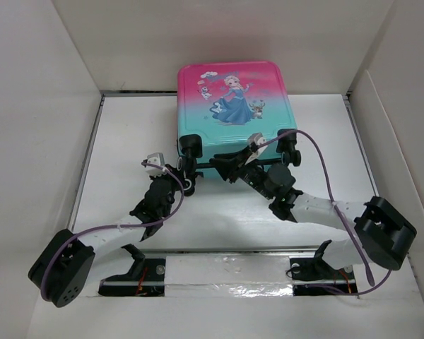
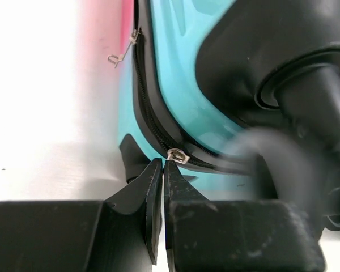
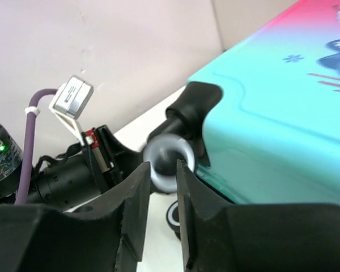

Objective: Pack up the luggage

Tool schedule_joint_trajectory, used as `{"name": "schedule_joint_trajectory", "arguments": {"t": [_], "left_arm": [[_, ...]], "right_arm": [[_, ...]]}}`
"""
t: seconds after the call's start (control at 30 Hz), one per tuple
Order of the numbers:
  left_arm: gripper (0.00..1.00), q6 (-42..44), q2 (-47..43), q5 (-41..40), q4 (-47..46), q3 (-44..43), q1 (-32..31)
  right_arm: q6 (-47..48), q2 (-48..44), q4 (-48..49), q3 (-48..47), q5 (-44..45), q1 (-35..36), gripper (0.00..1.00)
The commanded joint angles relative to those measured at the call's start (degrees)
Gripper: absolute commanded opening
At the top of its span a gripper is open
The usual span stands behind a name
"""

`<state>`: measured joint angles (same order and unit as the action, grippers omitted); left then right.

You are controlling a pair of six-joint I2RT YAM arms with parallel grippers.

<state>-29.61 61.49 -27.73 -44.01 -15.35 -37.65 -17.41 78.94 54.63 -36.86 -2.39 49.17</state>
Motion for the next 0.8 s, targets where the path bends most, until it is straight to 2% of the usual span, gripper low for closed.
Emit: {"name": "schedule_joint_trajectory", "arguments": {"t": [0.0,0.03,0.13,0.33,0.47,0.77], "left_arm": [[0.0,2.18,-1.64,-4.54,-0.44,0.41,1.7],[0.0,2.18,-1.81,-2.96,-1.16,1.02,1.7],[0.0,2.09,-0.94,-1.37,-1.87,0.51,1.7],[0.0,3.33,-0.59,1.27,-2.75,-0.55,1.7],[0.0,3.15,-0.24,1.71,-3.54,-0.29,1.7],[0.0,2.71,-2.08,3.73,-4.77,0.94,1.7]], "right_arm": [[0.62,-1.59,-0.13,0.74,2.13,0.05,0.35],[1.23,-1.33,-1.1,0.39,1.96,0.66,0.48],[1.59,0.42,-5.58,-2.77,1.25,1.28,0.76],[2.38,5.96,-10.24,-8.92,-0.24,2.34,0.97],[1.94,9.39,-11.65,-13.05,-1.74,3.57,1.0],[-3.51,16.77,-19.03,-22.28,2.83,4.45,1.0]]}}
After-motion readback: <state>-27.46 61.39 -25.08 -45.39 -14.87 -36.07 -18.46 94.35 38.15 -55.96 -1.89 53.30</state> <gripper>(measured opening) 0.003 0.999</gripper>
